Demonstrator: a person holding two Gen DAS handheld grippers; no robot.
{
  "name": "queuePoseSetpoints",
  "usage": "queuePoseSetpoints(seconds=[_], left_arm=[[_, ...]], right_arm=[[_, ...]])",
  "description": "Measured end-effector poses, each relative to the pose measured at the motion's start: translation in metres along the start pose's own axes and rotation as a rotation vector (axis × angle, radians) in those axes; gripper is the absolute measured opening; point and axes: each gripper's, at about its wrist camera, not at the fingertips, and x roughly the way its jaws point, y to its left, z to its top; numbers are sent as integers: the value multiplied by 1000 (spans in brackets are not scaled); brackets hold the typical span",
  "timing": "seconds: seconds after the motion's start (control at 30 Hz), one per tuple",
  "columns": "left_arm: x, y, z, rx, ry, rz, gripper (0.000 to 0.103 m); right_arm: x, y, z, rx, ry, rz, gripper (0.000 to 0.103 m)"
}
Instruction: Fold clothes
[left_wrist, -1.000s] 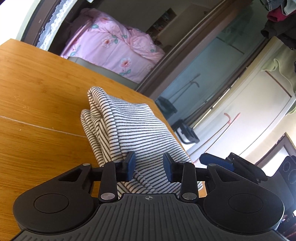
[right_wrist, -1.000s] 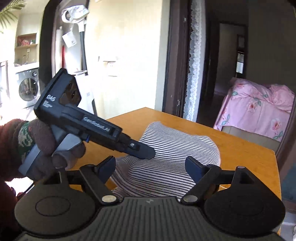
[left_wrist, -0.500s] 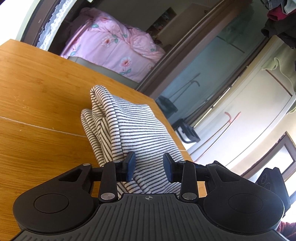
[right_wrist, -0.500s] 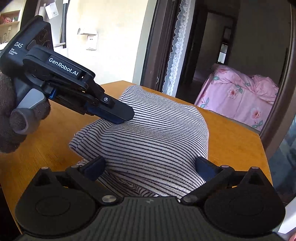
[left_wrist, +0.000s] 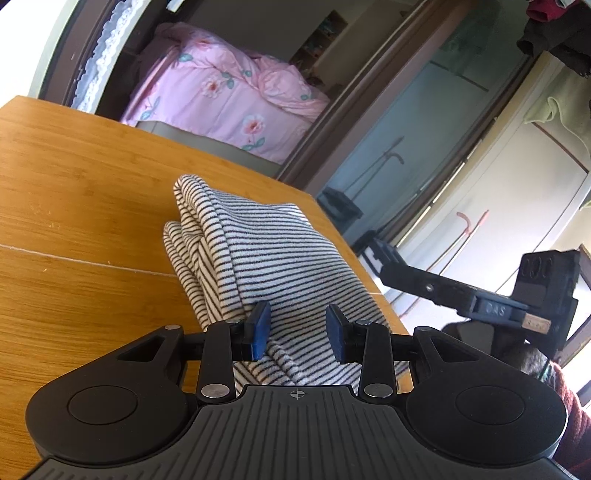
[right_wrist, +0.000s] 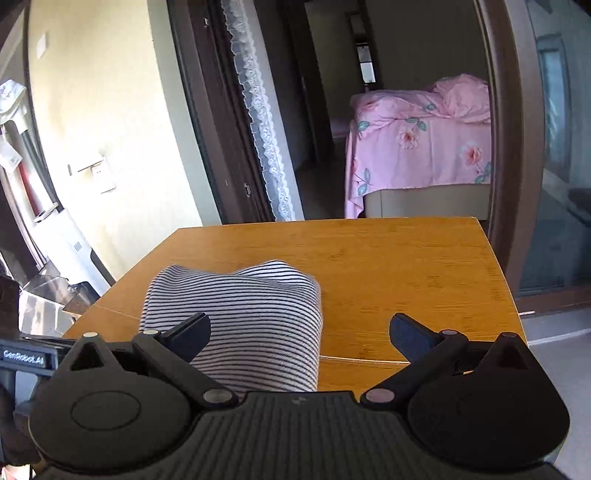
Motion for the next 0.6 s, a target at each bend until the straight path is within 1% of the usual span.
queuePoseSetpoints(seconds=[0.07,0.13,0.23,0.33,0.37,0.43,0.5,0.6], left_arm=[[0,1,-1,-2,-1,-3,37],[0,1,-1,-5,-2,-3,37],[0,1,-2,-8,-2,-7,37],[-1,-1,1,-20,-3,-12,39],[-4,-3,4,-21,-14,-19,48],[-10,-11,12,8,-61,-21,59],[-12,-17,25,51,-107,7,62],[1,-12,44,44,-108,28,61]], right_arm=[[27,5,-4,-39,79,-85,103],[38,3,-12,-8,59,-72,103],[39,-4,-17,57,58,-52,103],[36,-4,-23,58,37,-60,103],[35,-3,-24,53,31,-67,103],[34,-1,-25,36,17,-77,103],[33,0,-27,24,5,-84,103],[30,-1,-28,30,-1,-83,103]])
